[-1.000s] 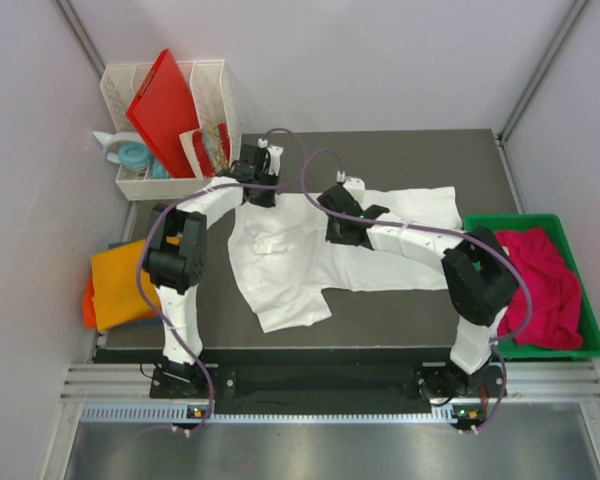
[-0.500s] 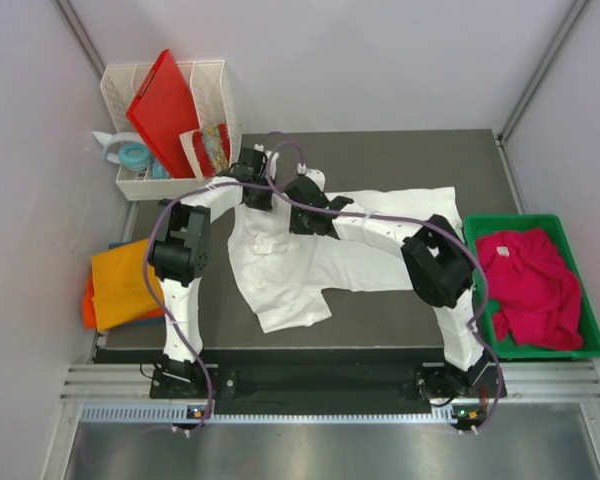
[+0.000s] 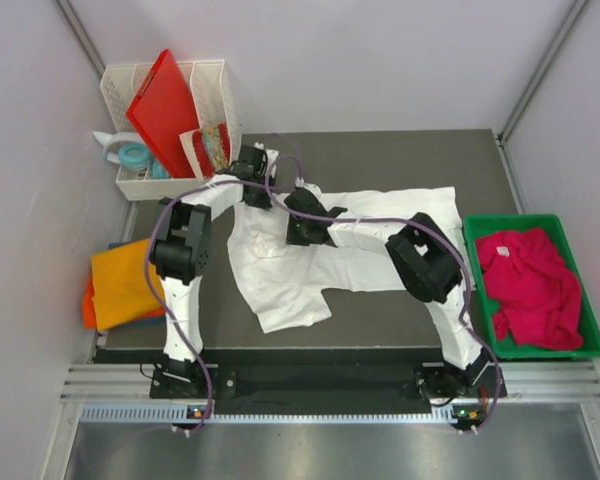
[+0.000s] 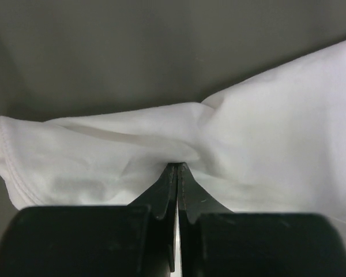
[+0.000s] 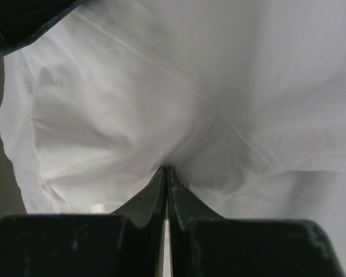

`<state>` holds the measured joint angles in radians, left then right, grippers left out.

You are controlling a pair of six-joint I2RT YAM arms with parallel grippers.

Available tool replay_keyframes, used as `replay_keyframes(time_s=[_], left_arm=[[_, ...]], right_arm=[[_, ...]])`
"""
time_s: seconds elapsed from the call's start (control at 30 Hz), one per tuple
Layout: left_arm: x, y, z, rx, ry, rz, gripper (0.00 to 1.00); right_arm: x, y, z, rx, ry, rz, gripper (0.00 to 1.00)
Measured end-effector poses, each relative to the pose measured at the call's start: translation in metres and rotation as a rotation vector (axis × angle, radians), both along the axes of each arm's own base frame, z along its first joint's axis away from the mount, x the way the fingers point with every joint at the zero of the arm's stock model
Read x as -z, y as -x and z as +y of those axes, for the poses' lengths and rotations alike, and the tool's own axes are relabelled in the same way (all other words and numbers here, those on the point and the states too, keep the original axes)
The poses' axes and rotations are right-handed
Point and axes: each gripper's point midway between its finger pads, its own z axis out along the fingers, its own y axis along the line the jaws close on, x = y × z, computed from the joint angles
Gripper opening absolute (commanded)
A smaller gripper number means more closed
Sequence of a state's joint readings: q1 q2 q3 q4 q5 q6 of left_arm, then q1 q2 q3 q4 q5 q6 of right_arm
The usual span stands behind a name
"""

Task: Fold and stack the t-shirts
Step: Fold the flattened tshirt in 1/3 of the way

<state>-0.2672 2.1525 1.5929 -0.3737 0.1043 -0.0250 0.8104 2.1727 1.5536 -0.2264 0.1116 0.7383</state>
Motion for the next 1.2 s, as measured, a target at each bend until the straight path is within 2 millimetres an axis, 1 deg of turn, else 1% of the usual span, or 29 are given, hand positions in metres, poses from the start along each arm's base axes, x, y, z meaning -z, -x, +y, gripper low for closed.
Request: replay_keyframes(time_s=[0.1,0.3,0.43,0.5,0.53,0.57,0.6,0.63,0.67,0.73,0.77,0.83,0.87,0.9,0.93,0.97,1.0,1.03,1.1,1.13,1.2], left_arm=[[0.000,-0.004,-0.001,0.000,-0.002,0.002,0.01],[-0.001,-0.011,-0.002,-0.003,-0.006,0.007,0.02],[-0.001,-0.015,-0.003,-0.004,-0.006,0.009,0.02],[-0.002,-0.016,-0.003,-0.005,-0.006,0.010,0.03],[-0.002,-0.016,-0.003,-0.005,-0.006,0.010,0.05],[-0.002,-0.016,-0.003,-0.005,-0.007,0.011,0.07],[-0.002,-0.016,-0.003,-0.005,-0.006,0.011,0.10],[-0.002,-0.016,-0.003,-0.005,-0.006,0.011,0.15],[-0.003,-0.016,-0.003,-0.004,-0.004,0.009,0.19],[-0.008,-0.015,-0.004,0.000,0.003,0.006,0.25],[-0.013,-0.015,-0.004,0.001,0.007,0.001,0.26],[-0.029,-0.013,-0.004,0.004,0.020,-0.019,0.25],[-0.040,-0.011,-0.004,0.005,0.027,-0.037,0.23],[-0.053,-0.007,-0.004,0.007,0.035,-0.055,0.21],[-0.065,-0.002,-0.003,0.011,0.044,-0.071,0.19],[-0.075,0.003,-0.003,0.015,0.053,-0.086,0.15],[-0.086,0.010,-0.003,0.020,0.062,-0.098,0.15],[-0.094,0.018,-0.003,0.029,0.075,-0.106,0.13],[-0.099,0.031,-0.003,0.043,0.091,-0.100,0.10],[-0.096,0.039,-0.003,0.049,0.095,-0.084,0.10],[-0.081,0.051,-0.002,0.054,0.094,-0.039,0.07]], right_arm=[[0.000,0.006,-0.002,0.004,-0.020,0.002,0.00],[0.002,0.035,-0.010,-0.002,-0.031,0.021,0.00],[0.004,0.054,-0.011,-0.015,-0.028,0.036,0.00],[0.004,0.055,-0.011,-0.009,-0.022,0.030,0.07],[0.002,0.055,-0.011,-0.009,-0.015,0.030,0.13],[0.001,0.054,-0.013,-0.010,0.001,0.028,0.23],[0.000,0.054,-0.015,-0.010,0.020,0.027,0.29],[-0.001,0.053,-0.015,-0.012,0.026,0.025,0.36],[-0.008,0.050,-0.018,-0.010,0.063,0.018,0.49],[-0.023,0.038,-0.020,-0.001,0.083,-0.009,0.58],[-0.033,0.031,-0.020,0.002,0.087,-0.032,0.61],[-0.058,0.013,-0.027,0.021,0.094,-0.085,0.61],[-0.071,0.005,-0.035,0.038,0.100,-0.113,0.60],[-0.083,-0.002,-0.050,0.065,0.115,-0.135,0.59],[-0.096,-0.009,-0.068,0.098,0.128,-0.155,0.53],[-0.104,-0.015,-0.084,0.130,0.138,-0.172,0.49],[-0.113,-0.022,-0.110,0.177,0.153,-0.190,0.45],[-0.120,-0.026,-0.140,0.229,0.169,-0.196,0.38],[-0.120,-0.034,-0.202,0.342,0.213,-0.187,0.31],[-0.114,-0.036,-0.236,0.405,0.245,-0.169,0.26],[-0.097,-0.037,-0.284,0.489,0.310,-0.123,0.22]])
